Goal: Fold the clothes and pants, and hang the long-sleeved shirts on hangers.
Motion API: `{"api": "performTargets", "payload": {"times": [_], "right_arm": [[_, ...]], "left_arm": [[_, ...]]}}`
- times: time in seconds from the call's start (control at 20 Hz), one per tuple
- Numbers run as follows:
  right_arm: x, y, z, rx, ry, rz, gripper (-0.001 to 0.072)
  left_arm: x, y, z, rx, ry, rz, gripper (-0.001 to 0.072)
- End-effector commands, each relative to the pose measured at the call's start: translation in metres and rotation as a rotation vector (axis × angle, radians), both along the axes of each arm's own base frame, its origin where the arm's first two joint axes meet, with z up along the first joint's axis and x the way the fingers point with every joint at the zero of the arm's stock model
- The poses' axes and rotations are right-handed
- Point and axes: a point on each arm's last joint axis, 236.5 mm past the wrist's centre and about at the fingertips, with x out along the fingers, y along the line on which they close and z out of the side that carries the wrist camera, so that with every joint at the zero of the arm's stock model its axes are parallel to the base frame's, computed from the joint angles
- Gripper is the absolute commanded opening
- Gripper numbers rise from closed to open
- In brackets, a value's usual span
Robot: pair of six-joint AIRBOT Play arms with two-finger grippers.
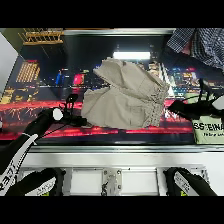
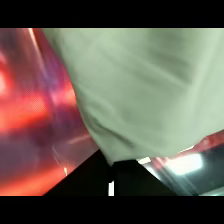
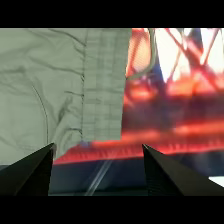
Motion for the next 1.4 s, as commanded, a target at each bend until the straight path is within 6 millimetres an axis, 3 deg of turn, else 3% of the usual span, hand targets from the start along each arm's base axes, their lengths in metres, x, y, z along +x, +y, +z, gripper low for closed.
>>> {"api": "performTargets", "payload": {"times": [0.0, 0.15, 0.25, 0.5, 0.9, 1.0, 1.15, 1.2, 1.25, 1.35], "right_arm": [[-0.047, 0.022, -0.062, 0.141, 0.219, -0.22, 0.0584], [-0.048, 0.05, -0.097, 0.343, 0.213, -0.43, 0.0585], [-0.037, 0.051, -0.108, 0.431, 0.154, -0.575, 0.0584], [-0.013, 0.039, -0.108, 0.443, 0.015, -0.645, 0.0584], [0.001, 0.058, -0.117, 0.385, -0.041, -0.617, 0.0575], [0.005, 0.057, -0.117, 0.369, -0.063, -0.618, 0.035], [0.009, 0.049, -0.117, 0.352, -0.088, -0.639, 0.0347], [0.01, 0.047, -0.117, 0.346, -0.094, -0.643, 0.0274], [0.01, 0.046, -0.117, 0.342, -0.098, -0.643, 0.0085], [0.013, 0.043, -0.116, 0.317, -0.122, -0.619, 0.0023]], "left_arm": [[0.001, 0.001, 0.018, 0.002, -0.038, -0.016, 0.0006], [0.003, 0.0, 0.027, -0.004, -0.064, -0.016, 0.0006], [0.002, 0.0, 0.027, -0.004, -0.058, -0.018, 0.0006], [0.001, 0.0, 0.027, -0.005, -0.056, -0.018, 0.0006], [-0.001, 0.0, 0.026, -0.004, -0.046, -0.021, 0.0006], [-0.002, 0.0, 0.026, -0.004, -0.042, -0.022, 0.0005], [-0.003, 0.0, 0.026, -0.004, -0.04, -0.022, 0.0005], [-0.003, 0.0, 0.026, -0.004, -0.039, -0.023, 0.0005], [-0.003, 0.0, 0.026, -0.003, -0.039, -0.023, 0.0006], [-0.003, 0.0, 0.026, -0.003, -0.038, -0.023, 0.0006]]}}
